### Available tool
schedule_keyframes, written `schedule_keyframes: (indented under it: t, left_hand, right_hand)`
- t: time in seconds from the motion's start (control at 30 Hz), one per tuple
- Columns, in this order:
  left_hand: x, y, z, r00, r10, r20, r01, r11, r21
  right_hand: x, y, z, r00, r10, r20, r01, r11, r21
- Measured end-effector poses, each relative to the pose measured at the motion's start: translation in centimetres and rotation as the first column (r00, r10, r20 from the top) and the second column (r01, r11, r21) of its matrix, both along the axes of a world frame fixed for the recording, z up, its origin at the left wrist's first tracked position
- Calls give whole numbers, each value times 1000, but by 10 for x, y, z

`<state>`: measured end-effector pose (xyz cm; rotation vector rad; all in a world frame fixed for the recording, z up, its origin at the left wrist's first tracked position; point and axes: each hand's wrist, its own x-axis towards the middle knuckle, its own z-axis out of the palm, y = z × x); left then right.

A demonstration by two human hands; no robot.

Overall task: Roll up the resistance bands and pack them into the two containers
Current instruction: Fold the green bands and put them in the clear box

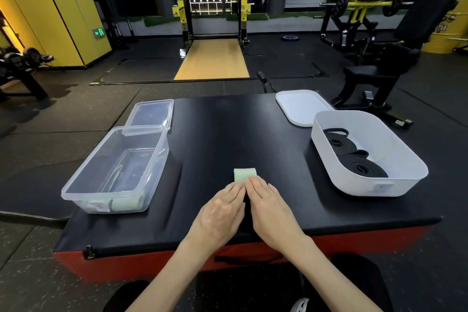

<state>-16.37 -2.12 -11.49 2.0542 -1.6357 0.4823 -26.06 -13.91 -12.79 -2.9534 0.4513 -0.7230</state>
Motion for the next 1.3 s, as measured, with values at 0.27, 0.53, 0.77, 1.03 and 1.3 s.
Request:
schedule_keyframes:
  t: [0.27, 0.53, 0.77, 1.03, 1.3]
  left_hand:
    - [6, -1, 8, 993, 9, -121, 1, 997, 75]
    - [15, -7, 13, 991, 0, -135, 11, 997, 82]
    - [4, 4, 8, 987, 45, -152, -32, 996, 87]
    - [4, -5, 6, 985, 46, -168, -35, 997, 67]
    - [18, -16, 12, 981, 47, -187, -25, 993, 118]
  right_hand:
    - [-5, 5, 3, 997, -57, -59, 55, 998, -21]
    - [-7, 11, 3, 994, -59, -94, 61, 998, 13]
    - [-5, 7, 4, 992, -60, -112, 66, 997, 47]
    - [-1, 2, 6, 995, 19, -99, -8, 994, 105]
    - [0, 0, 20, 993, 24, -117, -11, 994, 106]
